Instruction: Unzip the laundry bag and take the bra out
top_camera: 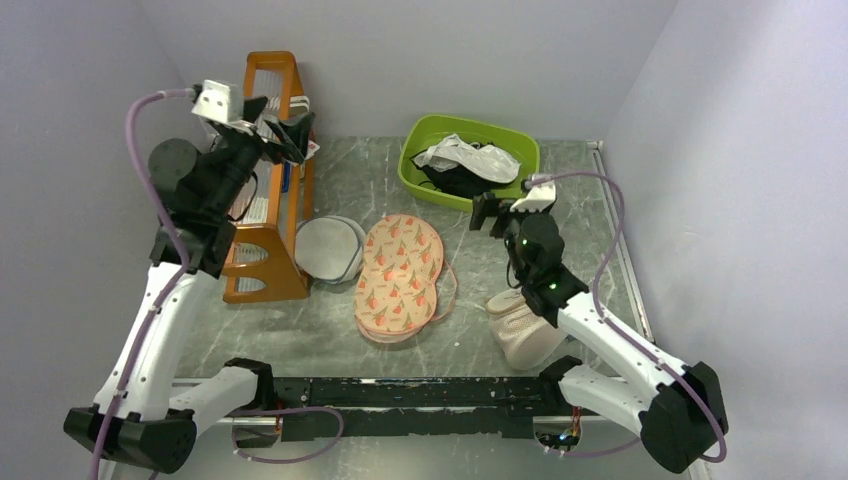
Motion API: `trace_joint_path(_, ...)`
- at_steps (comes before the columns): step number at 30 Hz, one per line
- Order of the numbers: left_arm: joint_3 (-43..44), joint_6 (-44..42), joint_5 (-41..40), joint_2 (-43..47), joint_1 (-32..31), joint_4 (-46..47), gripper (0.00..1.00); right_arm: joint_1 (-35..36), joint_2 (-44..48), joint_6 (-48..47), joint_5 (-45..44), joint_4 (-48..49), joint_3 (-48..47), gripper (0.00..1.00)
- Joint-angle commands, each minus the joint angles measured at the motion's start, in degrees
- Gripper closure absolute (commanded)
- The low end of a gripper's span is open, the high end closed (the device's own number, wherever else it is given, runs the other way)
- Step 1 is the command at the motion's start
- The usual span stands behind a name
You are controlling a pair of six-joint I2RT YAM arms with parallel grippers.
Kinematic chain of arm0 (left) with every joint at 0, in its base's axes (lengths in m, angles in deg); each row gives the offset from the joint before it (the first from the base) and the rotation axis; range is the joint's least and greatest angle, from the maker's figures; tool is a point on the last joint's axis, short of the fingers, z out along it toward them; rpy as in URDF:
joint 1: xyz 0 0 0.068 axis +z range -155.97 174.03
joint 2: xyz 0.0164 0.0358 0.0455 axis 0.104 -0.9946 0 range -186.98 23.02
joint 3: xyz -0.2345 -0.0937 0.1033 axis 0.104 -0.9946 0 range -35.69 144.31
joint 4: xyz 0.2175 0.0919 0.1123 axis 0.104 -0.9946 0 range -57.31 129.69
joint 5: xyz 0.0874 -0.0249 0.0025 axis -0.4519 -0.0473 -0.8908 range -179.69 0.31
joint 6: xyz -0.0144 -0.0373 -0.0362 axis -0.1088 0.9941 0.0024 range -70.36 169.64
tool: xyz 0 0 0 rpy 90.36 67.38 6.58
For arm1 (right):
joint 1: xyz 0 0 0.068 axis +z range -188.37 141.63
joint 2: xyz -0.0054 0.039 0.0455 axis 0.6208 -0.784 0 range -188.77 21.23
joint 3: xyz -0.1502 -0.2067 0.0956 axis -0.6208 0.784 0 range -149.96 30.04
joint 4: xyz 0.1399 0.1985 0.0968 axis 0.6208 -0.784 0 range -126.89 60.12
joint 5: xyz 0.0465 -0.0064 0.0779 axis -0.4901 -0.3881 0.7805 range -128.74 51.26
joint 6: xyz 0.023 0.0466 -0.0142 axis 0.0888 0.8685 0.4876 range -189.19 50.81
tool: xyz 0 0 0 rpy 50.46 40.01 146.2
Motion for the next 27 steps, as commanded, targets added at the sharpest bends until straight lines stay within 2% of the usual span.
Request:
trace_joint_path(1, 6.40, -3.02, -8.43, 2.89, 0.54, -4.89, 0.00, 1.73, 2.96, -4.46, -5.04, -8.64, -11.93, 0.00)
trace_joint_path(9, 7.55, -4.70, -17.03, 7.07, 0.59, -5.97, 0.00, 1.73, 3.32, -9.40, -4.19, -19.46, -33.54, 0.00)
trace_joint_path(14, 8.13, -5.60, -19.40, 6.87, 0.56, -8.51, 0.01, 1.73, -0.17, -16.27, -13.39, -24.42, -44.03, 0.00)
trace_joint_path(18, 8.00, -5.53, -20.64, 6.02, 0.61, -10.00, 0.00, 1.73, -2.87, -19.68, -19.53, -25.05, -47.50, 0.00)
trace_joint_path(27, 9.16, -6.50, -22.23, 4.83, 0.58, -11.53, 0.01, 1.73, -0.06, -18.49, -16.40, -20.36, -45.26, 0.00)
